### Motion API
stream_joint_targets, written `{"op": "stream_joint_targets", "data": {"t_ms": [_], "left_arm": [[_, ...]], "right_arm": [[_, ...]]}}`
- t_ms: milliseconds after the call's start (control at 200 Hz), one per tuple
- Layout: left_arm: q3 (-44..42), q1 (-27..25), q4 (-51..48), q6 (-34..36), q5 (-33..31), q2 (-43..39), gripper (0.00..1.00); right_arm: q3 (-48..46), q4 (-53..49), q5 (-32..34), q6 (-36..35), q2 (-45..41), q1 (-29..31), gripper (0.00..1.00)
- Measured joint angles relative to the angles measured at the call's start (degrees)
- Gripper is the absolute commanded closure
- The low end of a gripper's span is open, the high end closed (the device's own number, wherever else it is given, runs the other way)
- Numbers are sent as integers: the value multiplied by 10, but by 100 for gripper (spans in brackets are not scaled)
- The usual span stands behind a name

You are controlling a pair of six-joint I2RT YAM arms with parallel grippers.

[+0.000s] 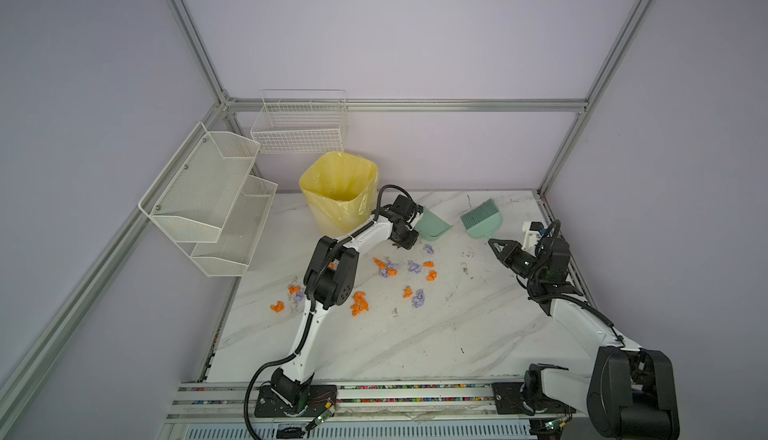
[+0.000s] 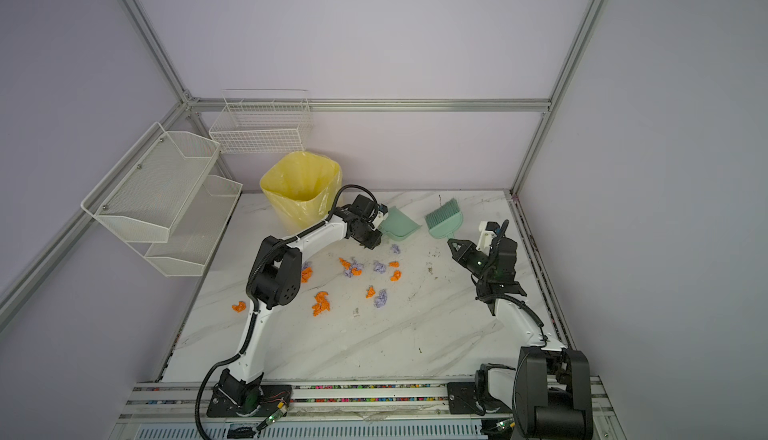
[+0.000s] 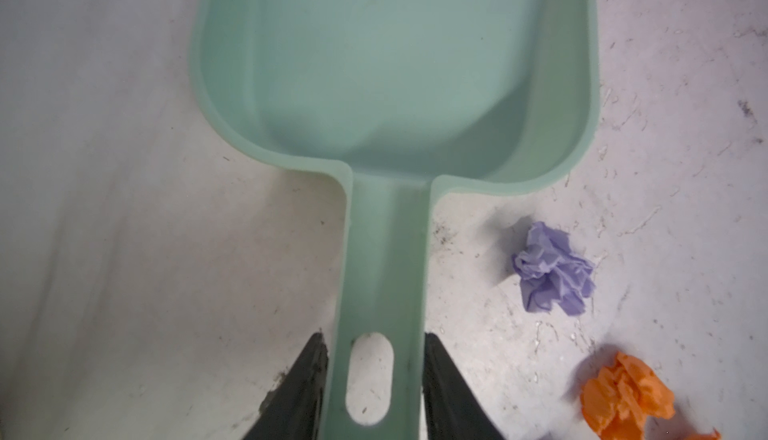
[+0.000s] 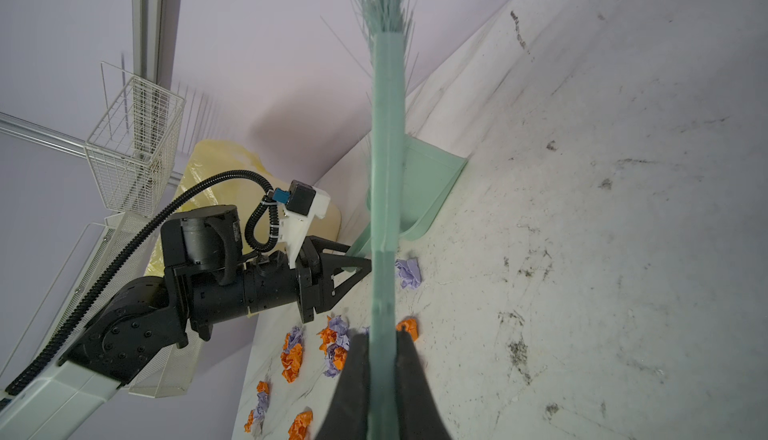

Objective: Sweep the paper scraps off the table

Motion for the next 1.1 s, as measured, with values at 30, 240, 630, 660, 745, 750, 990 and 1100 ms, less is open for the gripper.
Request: {"op": "stream_joint_targets", "data": {"t_ms": [30,240,630,660,745,750,990,1100], "left_arm": [[0,-1,0,0,-1,0,60],[1,-4,-1,1,-9,0,60],[2,-5,-3,6,-18,0,67],[2,-6,-3,7,-19,0,67],[2,-6,-4,11,-21,0,67],[2,-6,-4,11,-22,0,67],[9,-8,-10,15,-29,0,67],[20,-10,-12,15,-31,0,67]], "right_arm": [[0,0,0,0,0,0,100],[0,0,0,0,0,0,100],[0,0,0,3,0,0,100],[0,0,0,3,0,0,100],[0,0,0,3,0,0,100],[0,0,0,3,0,0,100],[0,0,0,3,0,0,100],[0,0,0,3,0,0,100]]}}
